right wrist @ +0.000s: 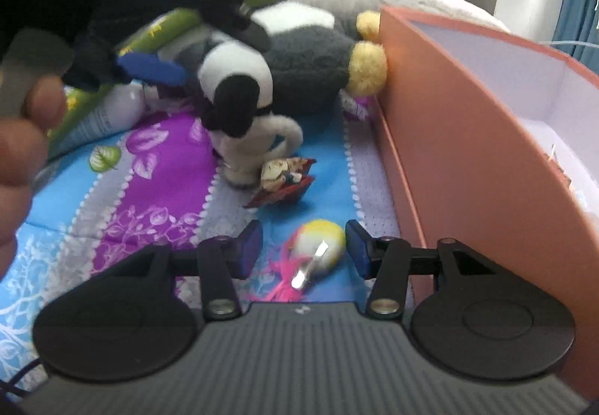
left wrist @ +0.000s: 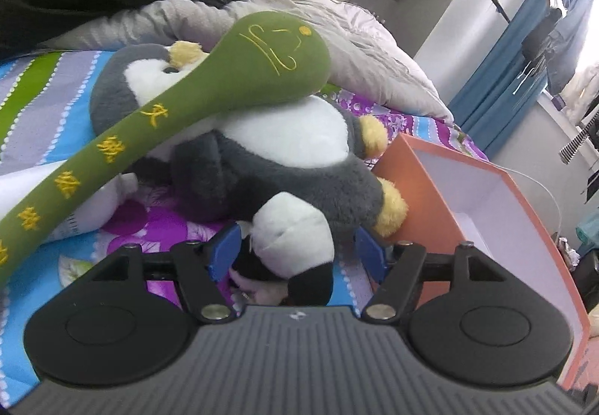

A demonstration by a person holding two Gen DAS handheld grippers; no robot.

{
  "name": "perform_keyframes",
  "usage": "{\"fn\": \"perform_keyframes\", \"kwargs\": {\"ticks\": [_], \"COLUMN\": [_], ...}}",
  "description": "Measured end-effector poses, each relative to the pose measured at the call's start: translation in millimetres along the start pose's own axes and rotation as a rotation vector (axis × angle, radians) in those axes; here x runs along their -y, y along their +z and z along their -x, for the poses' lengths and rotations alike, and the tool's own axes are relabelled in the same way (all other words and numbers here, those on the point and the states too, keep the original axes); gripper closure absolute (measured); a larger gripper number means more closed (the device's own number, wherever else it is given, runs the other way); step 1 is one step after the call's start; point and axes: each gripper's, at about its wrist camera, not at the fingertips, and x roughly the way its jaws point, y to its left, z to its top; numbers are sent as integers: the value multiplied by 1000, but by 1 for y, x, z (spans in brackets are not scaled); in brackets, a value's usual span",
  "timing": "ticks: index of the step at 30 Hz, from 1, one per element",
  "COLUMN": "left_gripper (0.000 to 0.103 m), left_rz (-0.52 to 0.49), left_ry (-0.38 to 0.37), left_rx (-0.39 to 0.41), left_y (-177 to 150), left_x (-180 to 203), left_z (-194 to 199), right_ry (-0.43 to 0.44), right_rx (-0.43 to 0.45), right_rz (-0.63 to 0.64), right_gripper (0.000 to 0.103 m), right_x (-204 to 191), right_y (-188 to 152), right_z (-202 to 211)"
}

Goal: Organize soft objects
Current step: 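Grasp the small panda plush with the left gripper while the right gripper grasps the pink-feathered ball, then lift the panda plush and feathered ball and carry both over the pink box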

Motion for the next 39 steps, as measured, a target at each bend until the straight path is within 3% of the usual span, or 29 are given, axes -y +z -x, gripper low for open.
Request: {"fn": "perform_keyframes", "kwargs": {"ticks": [5, 6, 7, 11, 17, 24, 30, 39], "left_gripper": [30, 31, 31, 48, 56, 57, 57, 58], "left_rz": [-34, -37, -32, -1, 15, 59, 115, 224], "left_ry": [49, 54, 57, 23, 22, 31, 40, 43], "left_rx": [-6, -5, -7, -12, -21, -1, -9, -15], "left_y": [-2, -2, -3, -2, -8, -25, -59, -108], "left_x": [4, 3, 2, -5, -4, -10, -24, -52], "left_z": [-15, -16, -17, -14, 0, 39, 81, 138], "right_ry": [-22, -27, -32, -30, -2, 57, 108, 198], "right_rx": [-11, -10, -8, 15, 24, 29, 10, -94], "right_rz": [25, 27, 25, 11, 18, 12, 37, -11], "right_gripper": [53, 57, 69, 69, 69, 69, 69, 69], "right_x": [-3, -3, -3, -2, -3, -6, -17, -18], "right_y": [-2, -3, -3, 0, 3, 0, -10, -30], "right_z": [-7, -7, -7, -2, 9, 43, 67, 80]}}
